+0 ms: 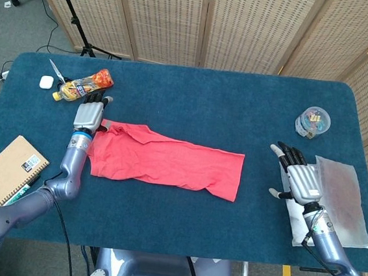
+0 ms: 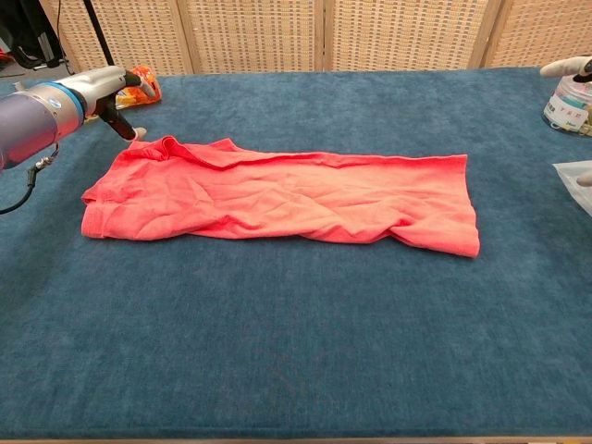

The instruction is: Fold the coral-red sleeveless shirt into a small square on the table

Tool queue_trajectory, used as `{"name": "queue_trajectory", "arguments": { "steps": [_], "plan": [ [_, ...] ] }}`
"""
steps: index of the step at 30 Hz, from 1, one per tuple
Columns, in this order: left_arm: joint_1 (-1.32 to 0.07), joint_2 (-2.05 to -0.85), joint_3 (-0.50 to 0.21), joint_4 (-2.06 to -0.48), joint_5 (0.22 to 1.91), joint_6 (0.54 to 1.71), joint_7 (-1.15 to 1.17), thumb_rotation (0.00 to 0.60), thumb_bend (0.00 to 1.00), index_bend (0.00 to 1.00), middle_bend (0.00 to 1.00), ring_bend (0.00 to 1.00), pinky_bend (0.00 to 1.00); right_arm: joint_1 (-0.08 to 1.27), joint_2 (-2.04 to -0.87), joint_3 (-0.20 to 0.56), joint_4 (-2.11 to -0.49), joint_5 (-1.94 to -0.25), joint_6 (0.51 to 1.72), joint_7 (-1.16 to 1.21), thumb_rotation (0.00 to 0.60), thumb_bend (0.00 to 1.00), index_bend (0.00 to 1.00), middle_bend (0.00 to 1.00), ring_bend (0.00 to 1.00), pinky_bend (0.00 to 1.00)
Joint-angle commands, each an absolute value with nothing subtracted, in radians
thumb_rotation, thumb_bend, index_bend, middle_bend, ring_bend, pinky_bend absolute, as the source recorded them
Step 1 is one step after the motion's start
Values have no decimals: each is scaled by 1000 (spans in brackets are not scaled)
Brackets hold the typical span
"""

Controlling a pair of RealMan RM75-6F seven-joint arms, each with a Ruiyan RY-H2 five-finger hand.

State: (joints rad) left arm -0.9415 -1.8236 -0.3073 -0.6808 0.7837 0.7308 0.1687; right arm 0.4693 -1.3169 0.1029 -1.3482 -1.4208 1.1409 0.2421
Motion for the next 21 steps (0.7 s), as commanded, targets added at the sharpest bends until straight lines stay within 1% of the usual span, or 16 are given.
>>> {"name": "queue_trajectory", "arguments": {
  "steps": [1,5,8,12,14,17,21],
  "plan": [
    [-947,-1842,-323,-656,792,729,168,600,393,0,0,0,0,469,-1316,103,-1349,-1420,1138,243,600,53,0,0,0,0],
    [-930,-1826,-324,-686,848,736,104,600,387,0,0,0,0,468,-1316,105,-1351,-1422,1138,244,600,55,0,0,0,0],
    [-911,-1791,-312,-742,895,740,65,600,378,0,0,0,0,468,-1316,106,-1351,-1421,1136,243,600,60,0,0,0,0],
    [-878,-1711,-268,-879,968,722,52,600,374,0,0,0,0,468,-1317,108,-1352,-1421,1133,243,600,71,0,0,0,0],
    [-875,-1692,-253,-914,983,710,63,600,372,0,0,0,0,468,-1317,108,-1353,-1420,1131,243,600,77,0,0,0,0],
    [-875,-1690,-240,-940,996,705,79,600,368,0,0,0,0,467,-1316,109,-1353,-1420,1130,243,600,80,0,0,0,0],
    [-879,-1714,-227,-938,1018,716,96,600,367,0,0,0,0,466,-1315,111,-1353,-1420,1130,244,600,78,0,0,0,0]
  ]
}}
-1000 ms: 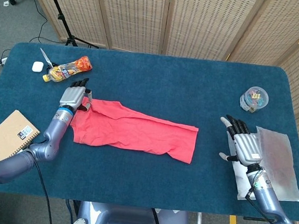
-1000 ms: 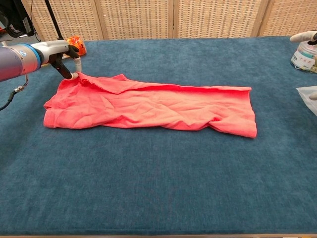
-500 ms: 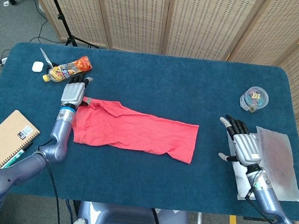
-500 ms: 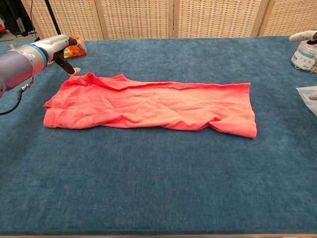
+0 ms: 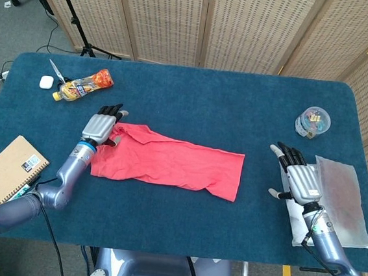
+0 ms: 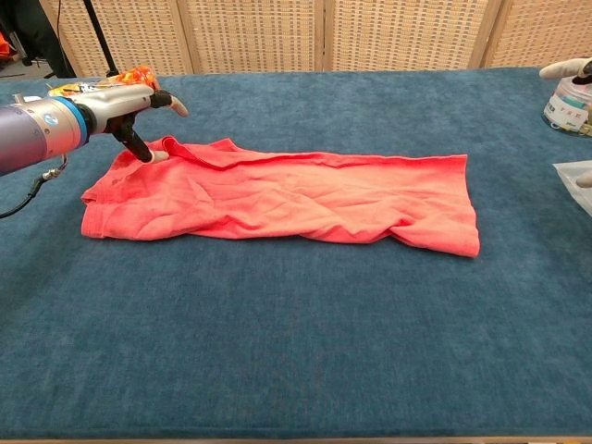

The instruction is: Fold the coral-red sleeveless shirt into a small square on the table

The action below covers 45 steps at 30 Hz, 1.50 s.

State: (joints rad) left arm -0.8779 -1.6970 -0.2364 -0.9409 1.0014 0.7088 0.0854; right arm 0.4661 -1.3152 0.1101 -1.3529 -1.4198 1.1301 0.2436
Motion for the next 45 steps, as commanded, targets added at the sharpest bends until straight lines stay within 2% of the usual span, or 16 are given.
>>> {"name": "queue_trajectory", "arguments": {
  "steps": [1,8,19,29,35,38,45],
  "plan": [
    [-880,-1719,-227,-935,1022,720,97,600,367,0,0,0,0,466,-1315,111,-1352,-1420,1130,245,600,79,0,0,0,0],
    [-912,-1799,-248,-856,1048,739,89,600,367,0,0,0,0,466,-1315,116,-1345,-1413,1124,251,600,80,0,0,0,0],
    [-997,-1896,-297,-648,999,655,146,600,367,0,0,0,0,466,-1315,124,-1334,-1404,1116,261,600,83,0,0,0,0],
    [-1062,-1959,-341,-446,1008,605,70,600,367,0,0,0,0,467,-1317,131,-1327,-1396,1111,266,600,91,0,0,0,0],
    [-1097,-2011,-371,-288,979,534,86,600,371,0,0,0,0,468,-1318,137,-1320,-1388,1108,266,600,94,0,0,0,0],
    [-1097,-2009,-382,-274,980,522,58,600,372,0,0,0,0,467,-1318,137,-1319,-1388,1108,267,600,94,0,0,0,0],
    [-1042,-1932,-347,-383,1070,635,-62,600,368,0,0,0,0,466,-1316,137,-1324,-1395,1113,269,600,97,0,0,0,0]
  ]
}}
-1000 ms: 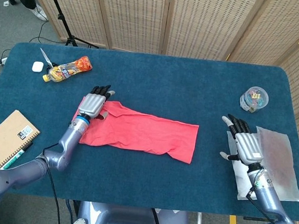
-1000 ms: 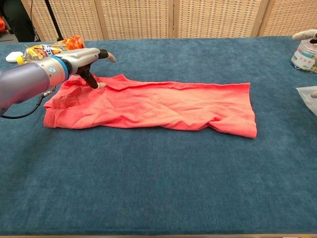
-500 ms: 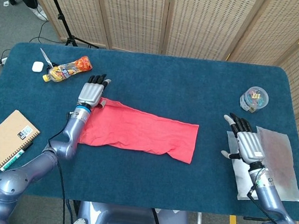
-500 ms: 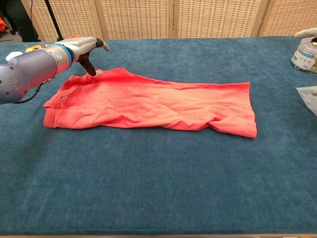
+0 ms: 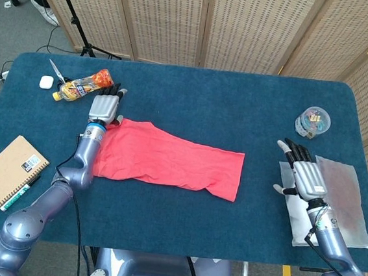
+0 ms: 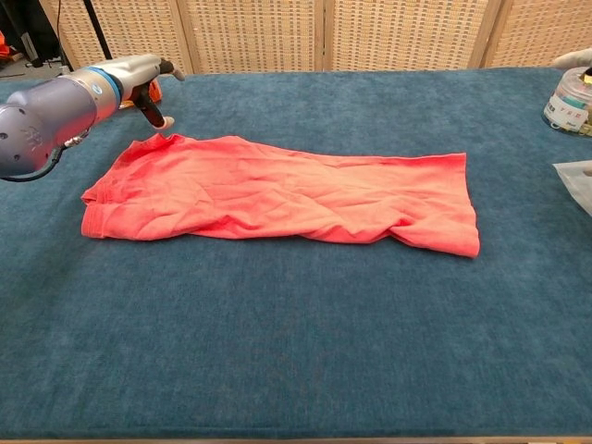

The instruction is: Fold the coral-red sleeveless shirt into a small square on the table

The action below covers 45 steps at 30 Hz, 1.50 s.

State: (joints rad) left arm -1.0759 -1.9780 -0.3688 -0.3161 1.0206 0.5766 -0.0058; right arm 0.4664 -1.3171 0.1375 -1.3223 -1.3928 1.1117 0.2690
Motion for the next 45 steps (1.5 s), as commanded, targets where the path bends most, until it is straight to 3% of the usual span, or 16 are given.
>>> {"name": "queue_trajectory", "arguments": {
  "steps": [1,10,15,24,30,45],
  "plan": [
    [-1030,-1915,-338,-406,1085,652,-74,600,368,0,0,0,0,466,-1316,136,-1326,-1396,1113,269,600,98,0,0,0,0],
    [-859,-1638,-191,-834,1253,749,-159,600,356,0,0,0,0,461,-1308,134,-1345,-1402,1121,266,600,105,0,0,0,0],
    [-791,-1526,-112,-960,1346,797,-219,600,357,6,0,0,0,460,-1307,133,-1352,-1407,1125,263,600,105,0,0,0,0],
    [-735,-1524,-25,-876,1452,854,-352,600,359,220,0,0,0,461,-1308,133,-1357,-1406,1125,256,600,105,0,0,0,0],
    [-719,-1573,-5,-779,1479,873,-427,600,361,311,0,0,0,461,-1310,133,-1360,-1406,1124,248,600,113,0,0,0,0],
    [-695,-1681,58,-563,1567,935,-594,600,362,337,0,0,0,459,-1314,138,-1364,-1395,1124,239,600,156,0,0,0,0]
  ]
}}
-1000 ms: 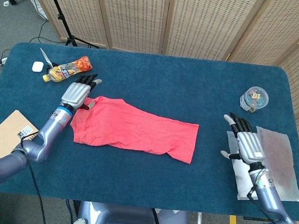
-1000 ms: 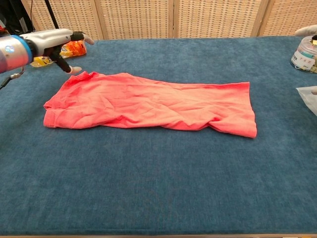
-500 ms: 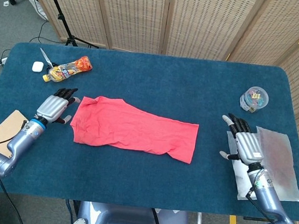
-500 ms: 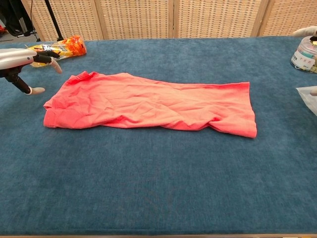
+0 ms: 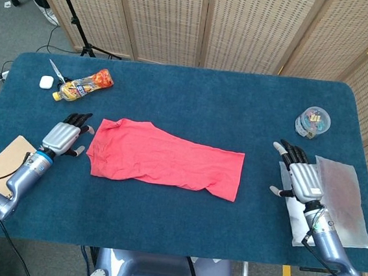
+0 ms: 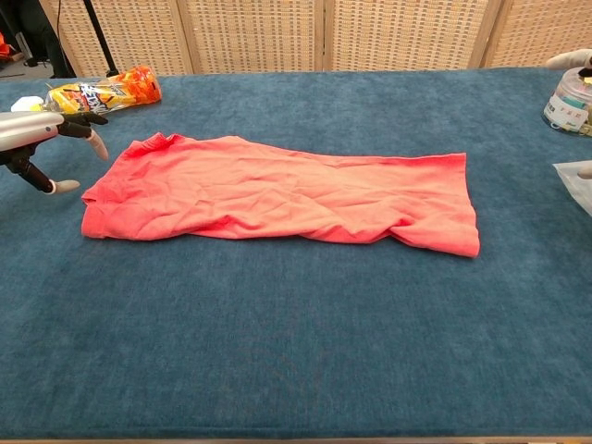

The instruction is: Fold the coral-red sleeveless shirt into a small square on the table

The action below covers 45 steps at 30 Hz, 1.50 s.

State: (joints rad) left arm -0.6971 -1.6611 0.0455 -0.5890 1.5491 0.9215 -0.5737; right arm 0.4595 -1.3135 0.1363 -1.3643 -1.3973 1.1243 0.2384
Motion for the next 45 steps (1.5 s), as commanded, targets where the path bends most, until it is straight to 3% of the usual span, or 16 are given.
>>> {"name": "queue_trajectory", "arguments": {
  "steps": [1,31,42,45],
  "plan": [
    [-695,-1685,60,-556,1571,938,-599,600,362,337,0,0,0,459,-1313,138,-1364,-1395,1124,240,600,158,0,0,0,0],
    [-705,-1762,79,-461,1604,953,-568,600,323,338,0,0,0,458,-1310,142,-1369,-1393,1126,237,600,208,0,0,0,0],
    [-691,-1799,54,-429,1581,980,-545,600,386,674,0,0,0,457,-1306,142,-1372,-1399,1130,245,600,223,0,0,0,0],
    [-688,-1809,43,-420,1575,1002,-550,600,422,717,0,0,0,457,-1306,141,-1372,-1400,1131,246,600,226,0,0,0,0]
  ]
}}
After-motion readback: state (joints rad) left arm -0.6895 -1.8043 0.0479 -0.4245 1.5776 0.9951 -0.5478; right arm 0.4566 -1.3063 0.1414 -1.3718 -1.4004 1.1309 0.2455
